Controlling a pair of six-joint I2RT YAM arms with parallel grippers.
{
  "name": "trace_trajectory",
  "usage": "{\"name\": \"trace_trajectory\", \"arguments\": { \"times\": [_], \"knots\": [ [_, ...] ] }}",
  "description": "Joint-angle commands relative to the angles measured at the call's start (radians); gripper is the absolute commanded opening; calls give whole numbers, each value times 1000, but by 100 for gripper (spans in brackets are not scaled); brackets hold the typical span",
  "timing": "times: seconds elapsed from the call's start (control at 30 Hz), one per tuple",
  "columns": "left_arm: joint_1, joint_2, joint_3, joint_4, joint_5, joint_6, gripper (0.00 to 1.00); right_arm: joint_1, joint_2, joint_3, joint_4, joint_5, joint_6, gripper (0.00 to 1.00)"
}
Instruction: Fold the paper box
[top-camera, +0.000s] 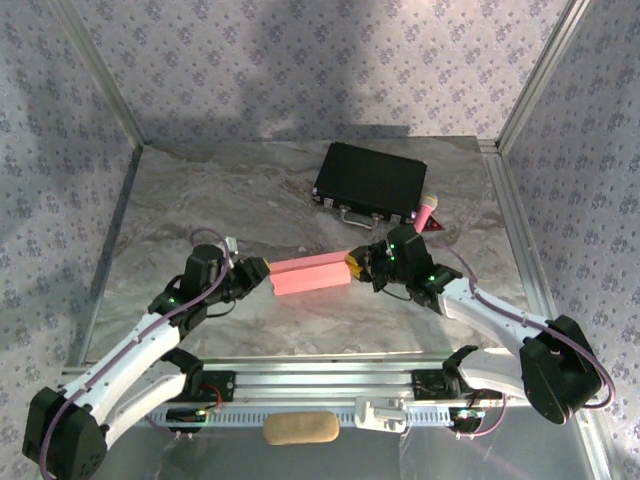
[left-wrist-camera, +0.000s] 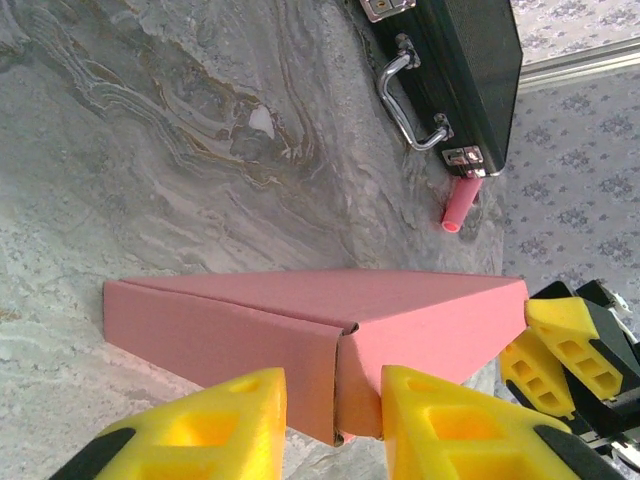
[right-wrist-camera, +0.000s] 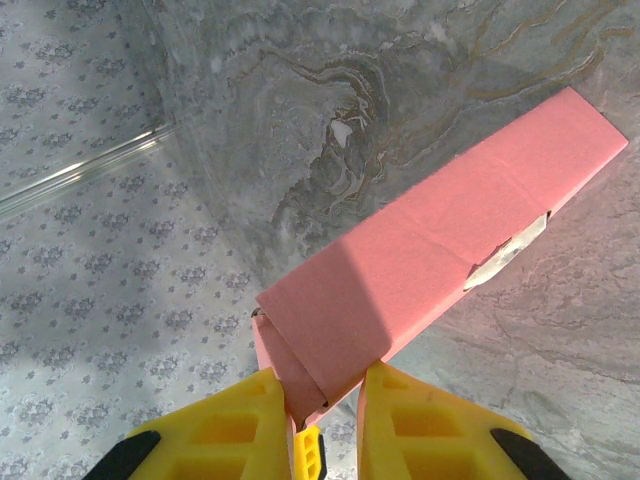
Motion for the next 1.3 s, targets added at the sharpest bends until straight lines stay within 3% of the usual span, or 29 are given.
{"name": "trace_trajectory", "arguments": {
  "times": [0.0, 0.3, 0.77, 0.87, 1.1, 1.27],
  "knots": [
    [4, 3, -27, -43, 15, 38, 27, -3, 7, -28, -90, 52, -12, 19],
    [4, -3, -49, -117, -31, 90, 17, -4, 7, -27, -108, 61, -16, 19],
    [4, 33, -88, -191, -83, 163, 10, -9, 8, -2, -187, 71, -47, 20],
    [3, 47, -93, -191, -91, 173, 8, -11, 7, 20, -208, 69, -77, 24],
    [-3, 39, -84, -183, -98, 167, 4, 3, -55, 154, -382, 124, -226, 44],
    [-13, 39, -59, -192, -106, 169, 3, 14, -90, 157, -375, 130, -233, 47]
  ]
}}
